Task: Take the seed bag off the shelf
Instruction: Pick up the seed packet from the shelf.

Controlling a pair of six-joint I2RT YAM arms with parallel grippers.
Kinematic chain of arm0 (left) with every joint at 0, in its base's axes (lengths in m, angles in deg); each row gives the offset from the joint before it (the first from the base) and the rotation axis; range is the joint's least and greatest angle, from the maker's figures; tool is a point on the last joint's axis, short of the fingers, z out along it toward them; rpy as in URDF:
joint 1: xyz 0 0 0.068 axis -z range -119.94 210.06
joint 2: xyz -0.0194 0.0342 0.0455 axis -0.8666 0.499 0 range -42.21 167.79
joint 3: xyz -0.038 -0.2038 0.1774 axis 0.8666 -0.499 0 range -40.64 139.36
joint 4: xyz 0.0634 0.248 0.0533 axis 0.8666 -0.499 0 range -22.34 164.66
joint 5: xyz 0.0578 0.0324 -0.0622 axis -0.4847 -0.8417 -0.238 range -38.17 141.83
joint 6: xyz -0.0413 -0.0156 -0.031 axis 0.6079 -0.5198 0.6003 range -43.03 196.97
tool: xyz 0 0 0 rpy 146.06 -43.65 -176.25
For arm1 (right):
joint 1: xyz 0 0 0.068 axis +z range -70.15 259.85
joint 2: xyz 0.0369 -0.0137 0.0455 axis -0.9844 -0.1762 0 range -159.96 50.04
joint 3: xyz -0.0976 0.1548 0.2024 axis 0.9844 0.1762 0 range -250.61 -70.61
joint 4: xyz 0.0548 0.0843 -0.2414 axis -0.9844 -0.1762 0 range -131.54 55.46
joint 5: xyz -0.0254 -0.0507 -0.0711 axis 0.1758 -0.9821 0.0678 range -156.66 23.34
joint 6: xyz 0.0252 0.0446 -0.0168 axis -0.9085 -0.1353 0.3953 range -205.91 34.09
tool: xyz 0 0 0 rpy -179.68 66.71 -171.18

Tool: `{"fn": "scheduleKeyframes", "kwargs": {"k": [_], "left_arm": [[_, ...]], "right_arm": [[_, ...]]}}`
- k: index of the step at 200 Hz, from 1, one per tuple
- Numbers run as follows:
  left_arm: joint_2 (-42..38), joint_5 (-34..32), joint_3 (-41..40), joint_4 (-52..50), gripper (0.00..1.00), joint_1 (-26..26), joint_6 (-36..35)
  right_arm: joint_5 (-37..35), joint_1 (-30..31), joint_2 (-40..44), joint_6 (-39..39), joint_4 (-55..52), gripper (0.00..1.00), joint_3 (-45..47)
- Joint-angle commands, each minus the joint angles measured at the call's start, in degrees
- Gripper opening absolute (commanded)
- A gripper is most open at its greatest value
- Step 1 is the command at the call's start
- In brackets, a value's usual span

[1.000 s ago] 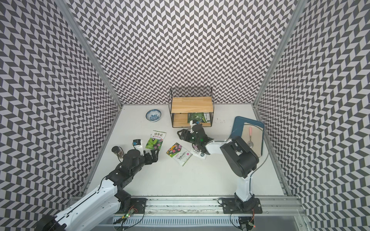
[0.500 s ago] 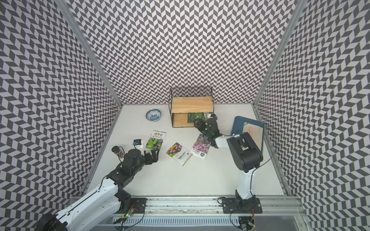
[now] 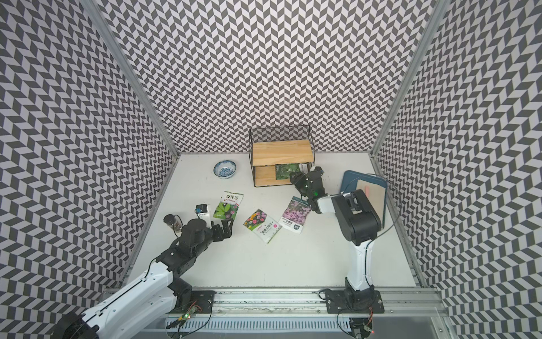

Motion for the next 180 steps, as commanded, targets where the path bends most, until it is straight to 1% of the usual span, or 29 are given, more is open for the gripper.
{"fn": "scheduleKeyframes", "kwargs": {"k": [1, 21, 40, 49, 60, 90, 109, 121, 145, 180], "left_arm": [[0.07, 0.36, 0.17, 1.18, 1.00, -0.34, -0.76], [0.19, 0.27, 0.17, 1.27, 1.00, -0.37, -0.65], [0.30, 0.36, 0.15, 1.22, 1.00, -0.38, -0.67], [0.25, 0.33, 0.17, 1.23, 1.00, -0.44, -0.66], [0.26, 0.35, 0.17, 1.27, 1.00, -0.46, -0.62], [0.33, 0.35, 0.17, 1.33, 1.00, -0.40, -0.58], [0.32, 0.33, 0.15, 1.38, 1.00, -0.38, -0.57], [0.25, 0.27, 0.08, 1.38, 1.00, -0.45, -0.56], [0.16, 0.36, 0.03, 1.36, 1.00, -0.39, -0.57], [0.16, 0.53, 0.08, 1.31, 1.00, -0.45, -0.67]], "right_arm": [[0.07, -0.21, -0.20, -1.09, 3.68, 0.69, 0.18], [0.08, -0.10, -0.49, -4.24, 8.53, 0.66, 2.80], [-0.41, 0.31, -0.44, -6.06, 11.75, 0.59, 4.61], [-0.82, 0.64, -0.25, -6.47, 12.27, 0.53, 5.14], [-1.70, 1.15, 0.26, -7.00, 13.07, 0.49, 5.90], [-4.09, 2.75, 0.24, -8.92, 13.23, 0.49, 5.75], [-5.11, 3.57, -0.69, -11.89, 13.54, 0.49, 4.82], [-6.42, 4.18, -1.19, -13.98, 13.30, 0.46, 4.42], [-10.87, 5.39, -1.03, -18.66, 10.73, 0.46, 3.85], [-16.24, 7.11, -0.65, -22.19, 4.32, 0.46, 1.16]]}}
